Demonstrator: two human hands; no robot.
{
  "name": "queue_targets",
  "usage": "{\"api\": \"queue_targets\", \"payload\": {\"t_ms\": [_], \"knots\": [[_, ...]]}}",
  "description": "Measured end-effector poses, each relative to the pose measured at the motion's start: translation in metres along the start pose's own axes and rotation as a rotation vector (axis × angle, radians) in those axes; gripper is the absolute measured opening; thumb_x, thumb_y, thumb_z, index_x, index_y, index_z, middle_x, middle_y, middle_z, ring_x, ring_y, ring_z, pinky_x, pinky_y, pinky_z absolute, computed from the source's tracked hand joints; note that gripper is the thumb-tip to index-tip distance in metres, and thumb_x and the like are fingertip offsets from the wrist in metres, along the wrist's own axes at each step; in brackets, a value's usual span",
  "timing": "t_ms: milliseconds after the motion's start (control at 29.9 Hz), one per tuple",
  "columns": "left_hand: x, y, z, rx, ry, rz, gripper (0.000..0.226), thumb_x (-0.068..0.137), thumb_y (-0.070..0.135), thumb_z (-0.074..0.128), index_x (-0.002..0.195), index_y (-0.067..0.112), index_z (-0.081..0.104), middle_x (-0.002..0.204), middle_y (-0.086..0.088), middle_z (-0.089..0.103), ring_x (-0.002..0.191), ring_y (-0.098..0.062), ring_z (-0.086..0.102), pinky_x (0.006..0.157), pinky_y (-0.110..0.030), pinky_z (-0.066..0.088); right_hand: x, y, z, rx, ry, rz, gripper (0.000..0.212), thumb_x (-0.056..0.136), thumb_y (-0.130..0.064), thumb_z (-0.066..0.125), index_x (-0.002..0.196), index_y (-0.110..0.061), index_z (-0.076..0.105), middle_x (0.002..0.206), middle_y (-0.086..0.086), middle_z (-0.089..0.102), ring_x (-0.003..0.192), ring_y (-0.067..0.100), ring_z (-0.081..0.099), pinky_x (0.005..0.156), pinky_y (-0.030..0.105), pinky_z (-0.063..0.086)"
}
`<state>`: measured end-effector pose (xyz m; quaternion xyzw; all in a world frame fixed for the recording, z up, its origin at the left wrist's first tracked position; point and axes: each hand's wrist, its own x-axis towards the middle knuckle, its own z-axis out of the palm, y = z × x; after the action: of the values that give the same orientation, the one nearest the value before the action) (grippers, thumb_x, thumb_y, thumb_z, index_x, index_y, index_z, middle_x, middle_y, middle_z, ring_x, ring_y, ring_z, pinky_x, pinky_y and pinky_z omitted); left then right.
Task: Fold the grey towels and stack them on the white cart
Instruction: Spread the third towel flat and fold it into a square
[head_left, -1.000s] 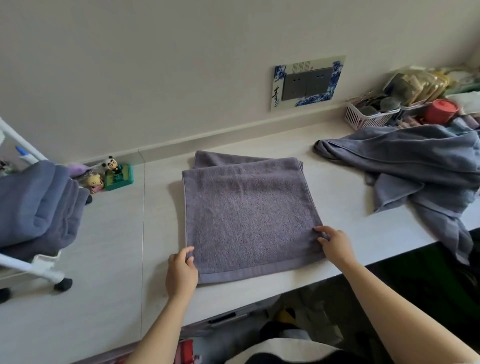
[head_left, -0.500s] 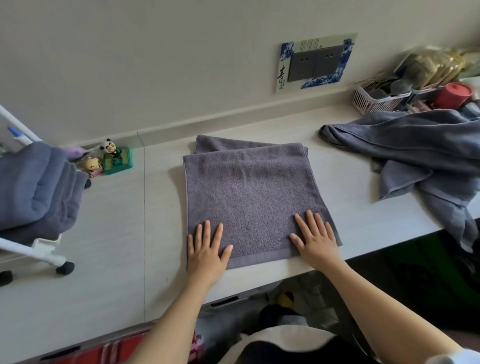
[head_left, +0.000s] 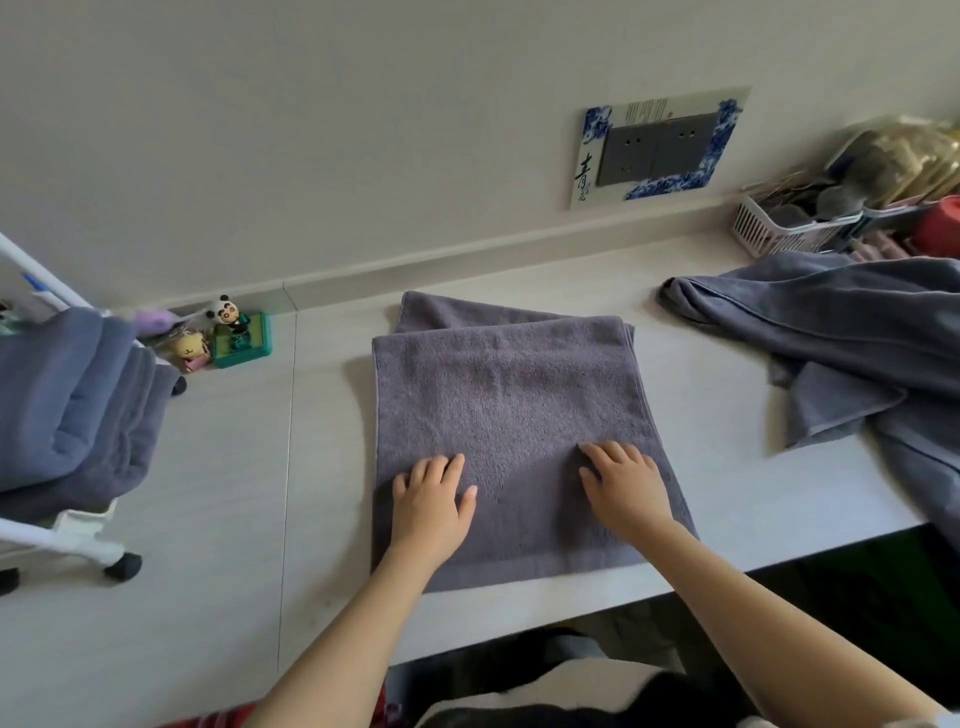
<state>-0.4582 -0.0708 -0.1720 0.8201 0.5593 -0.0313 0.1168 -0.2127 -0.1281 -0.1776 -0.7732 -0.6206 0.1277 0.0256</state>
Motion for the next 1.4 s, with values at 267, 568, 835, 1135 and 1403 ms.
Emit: {"api": "queue_targets", "payload": {"t_ms": [267, 568, 835, 1135, 1403], "knots": [[-0.004, 0.003, 0.007, -0.013, 0.347, 0.174, 0.041, 0.083, 0.033, 0.049, 0.045, 0.017, 0.045, 0.044, 0.002, 0.045, 0.044, -0.022, 0.044, 0.058, -0.033, 0.025, 0.002, 0.013, -0.004, -0.067, 0.218, -0.325, 0.037, 0.077, -0.035, 0.041, 0.046, -0.021, 0.055, 0.047, -0.006, 0.054, 0.045, 0.021, 0.052, 0.050, 0.025, 0.036], [0.030, 0.020, 0.006, -0.078, 0.193, 0.137, 0.034, 0.082, 0.034, 0.044, 0.100, 0.015, 0.066, 0.095, 0.001, 0.061, 0.082, -0.021, 0.058, 0.065, -0.035, 0.052, 0.044, 0.012, -0.004, 0.035, 0.123, -0.475, 0.034, 0.079, -0.035, 0.046, 0.101, -0.020, 0.068, 0.091, -0.004, 0.064, 0.077, 0.023, 0.058, 0.064, 0.031, 0.048], [0.055, 0.030, -0.007, -0.118, 0.233, 0.069, 0.029, 0.082, 0.033, 0.042, 0.067, 0.018, 0.061, 0.066, 0.004, 0.056, 0.059, -0.021, 0.058, 0.055, -0.033, 0.047, 0.061, 0.010, -0.018, 0.138, 0.115, -0.424, 0.029, 0.079, -0.034, 0.044, 0.078, -0.024, 0.071, 0.072, -0.011, 0.065, 0.063, 0.017, 0.061, 0.048, 0.026, 0.049], [0.098, 0.028, -0.033, -0.147, 0.335, -0.018, 0.038, 0.085, 0.035, 0.038, 0.100, 0.015, 0.066, 0.098, -0.002, 0.062, 0.090, -0.024, 0.059, 0.077, -0.037, 0.048, 0.116, 0.000, -0.045, 0.142, 0.296, -0.367, 0.030, 0.081, -0.028, 0.041, 0.077, -0.018, 0.070, 0.073, -0.003, 0.065, 0.067, 0.023, 0.060, 0.057, 0.028, 0.047], [0.158, 0.022, -0.057, -0.206, 0.014, -0.163, 0.039, 0.101, 0.032, 0.029, 0.087, 0.010, 0.058, 0.092, -0.007, 0.068, 0.091, -0.032, 0.060, 0.087, -0.037, 0.037, 0.172, -0.010, -0.063, 0.129, -0.173, -0.148, 0.035, 0.099, -0.038, 0.036, 0.088, -0.018, 0.062, 0.091, 0.005, 0.068, 0.087, 0.028, 0.061, 0.069, 0.029, 0.040]]}}
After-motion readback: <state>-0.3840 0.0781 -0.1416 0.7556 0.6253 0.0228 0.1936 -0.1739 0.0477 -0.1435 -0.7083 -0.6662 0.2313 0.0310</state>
